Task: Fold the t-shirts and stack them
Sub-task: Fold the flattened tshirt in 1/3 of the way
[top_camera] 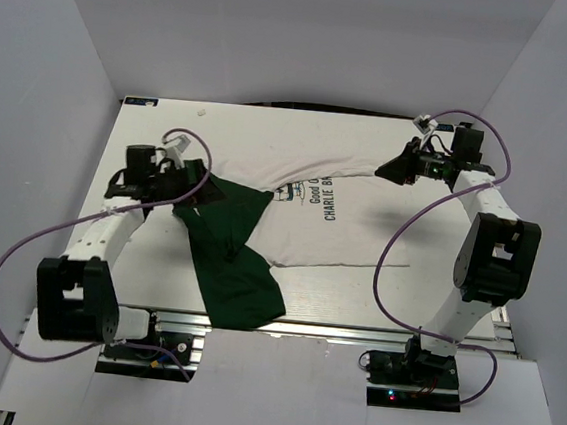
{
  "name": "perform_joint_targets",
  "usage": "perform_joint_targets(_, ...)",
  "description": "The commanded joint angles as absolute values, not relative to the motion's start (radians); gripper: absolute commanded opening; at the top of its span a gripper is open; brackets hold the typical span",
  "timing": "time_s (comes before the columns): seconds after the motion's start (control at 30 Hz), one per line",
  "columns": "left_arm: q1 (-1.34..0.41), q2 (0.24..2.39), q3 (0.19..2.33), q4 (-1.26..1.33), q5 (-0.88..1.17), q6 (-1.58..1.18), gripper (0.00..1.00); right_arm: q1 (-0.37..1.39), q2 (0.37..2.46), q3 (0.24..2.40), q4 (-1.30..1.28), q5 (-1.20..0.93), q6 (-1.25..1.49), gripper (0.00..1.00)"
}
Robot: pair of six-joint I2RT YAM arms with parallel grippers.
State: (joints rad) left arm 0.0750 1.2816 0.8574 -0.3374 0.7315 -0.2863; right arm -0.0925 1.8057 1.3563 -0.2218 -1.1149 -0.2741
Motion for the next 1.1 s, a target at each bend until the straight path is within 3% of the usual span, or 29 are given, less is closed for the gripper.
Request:
perform_joint_targets(0.0,-0.070,1.373,0.897,-0.268,0.721,-0.286,0.98,-0.054,1.775,1.364,-0.247,-1.104,-0.308,0.36)
perform_joint_targets(0.13,-0.141,1.584,0.997,-0.273,0.588,-0.314,0.98,-0.046,1.750,1.333,-0.190,-1.112,-0.268,0.36)
perform_joint_targets(0.43,-0.216,1.707,1.138,-0.219,0.362,-0.273,0.94,-0.048,1.726,1.301,-0.183,-1.120,-0.262,0.36)
perform_joint_targets(0.53,-0.233,1.749,1.172,-0.238,0.330,-0.249,0.84,-0.048,1.726,1.301,-0.176,-1.121,-0.253,0.36)
perform_joint_targets(0.57,-0.233,1.759,1.178,-0.244,0.327,-0.249,0.77,-0.048,1.726,1.301,-0.175,-1.121,-0.249,0.36)
perform_joint_targets(0.77,-0.256,1.802,1.163,-0.264,0.315,-0.267,0.64,-0.048,1.729,1.302,-0.172,-1.121,-0.239,0.36)
perform_joint_targets(1.07,-0.284,1.798,1.146,-0.314,0.209,-0.252,0.61,-0.048,1.720,1.282,-0.156,-1.120,-0.222,0.36)
